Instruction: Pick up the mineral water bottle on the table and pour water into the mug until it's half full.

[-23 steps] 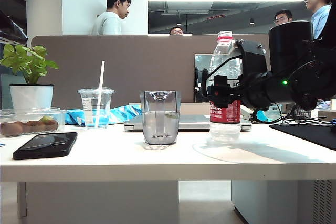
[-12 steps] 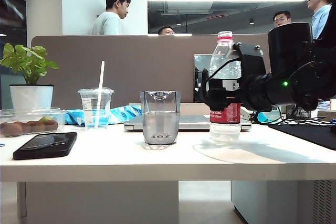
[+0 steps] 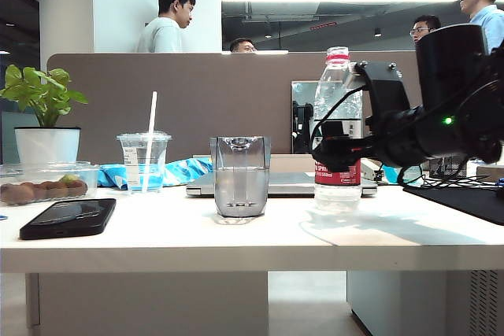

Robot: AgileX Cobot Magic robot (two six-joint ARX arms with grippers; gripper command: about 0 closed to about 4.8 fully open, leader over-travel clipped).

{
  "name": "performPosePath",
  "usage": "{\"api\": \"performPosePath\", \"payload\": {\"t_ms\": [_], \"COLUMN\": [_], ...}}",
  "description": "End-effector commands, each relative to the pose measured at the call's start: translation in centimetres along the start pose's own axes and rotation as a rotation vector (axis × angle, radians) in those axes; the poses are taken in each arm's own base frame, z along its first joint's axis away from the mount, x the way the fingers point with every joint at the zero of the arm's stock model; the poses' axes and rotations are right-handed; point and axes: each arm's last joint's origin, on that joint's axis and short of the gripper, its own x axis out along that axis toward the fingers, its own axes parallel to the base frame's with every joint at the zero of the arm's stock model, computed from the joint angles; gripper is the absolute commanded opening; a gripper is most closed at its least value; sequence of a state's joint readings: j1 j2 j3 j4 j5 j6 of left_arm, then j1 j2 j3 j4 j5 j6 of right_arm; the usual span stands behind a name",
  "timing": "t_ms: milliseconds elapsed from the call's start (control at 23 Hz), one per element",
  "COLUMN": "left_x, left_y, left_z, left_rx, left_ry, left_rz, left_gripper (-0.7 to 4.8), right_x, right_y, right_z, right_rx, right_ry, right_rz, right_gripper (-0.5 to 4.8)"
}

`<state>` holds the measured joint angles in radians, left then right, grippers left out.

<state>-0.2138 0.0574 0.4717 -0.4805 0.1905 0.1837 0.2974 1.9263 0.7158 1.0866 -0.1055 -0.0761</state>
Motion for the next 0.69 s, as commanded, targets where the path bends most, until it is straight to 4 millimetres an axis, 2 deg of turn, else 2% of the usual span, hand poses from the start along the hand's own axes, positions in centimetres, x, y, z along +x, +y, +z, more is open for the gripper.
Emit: {"api": "performPosePath", "payload": {"t_ms": [43, 260, 477, 608, 694], "left_x": [-1.0, -1.3, -0.5, 0.1, 0.5], "left_y": [0.3, 0.7, 0.4, 0.1, 0.0], "left_z": [0.0, 0.2, -0.9, -1.9, -2.4], "left_rx": [-0.001, -0.007, -0.028, -0.033, -0.033], "left_ry": [-0.006, 0.020, 0.047, 0.065, 0.069], "left_rz": [0.175, 0.293, 0.233, 0.134, 0.115], "left_gripper": [-0.04, -0.04, -0.04, -0.04, -0.04], "right_x": [-1.1, -4.5, -7.3, -9.0, -10.2], "right_y": [0.1, 0.3, 0.6, 0.8, 0.8], "right_z": [1.0, 1.7, 1.9, 2.4, 2.8], "right_rx": [-0.008, -0.006, -0.007, -0.009, -0.011], "right_ry": [-0.036, -0.039, -0.050, -0.075, -0.104], "right_rz": [-0.004, -0.046, -0.048, -0.048, -0.050], "right_gripper": [4.79, 4.79, 4.79, 4.15, 3.20]}}
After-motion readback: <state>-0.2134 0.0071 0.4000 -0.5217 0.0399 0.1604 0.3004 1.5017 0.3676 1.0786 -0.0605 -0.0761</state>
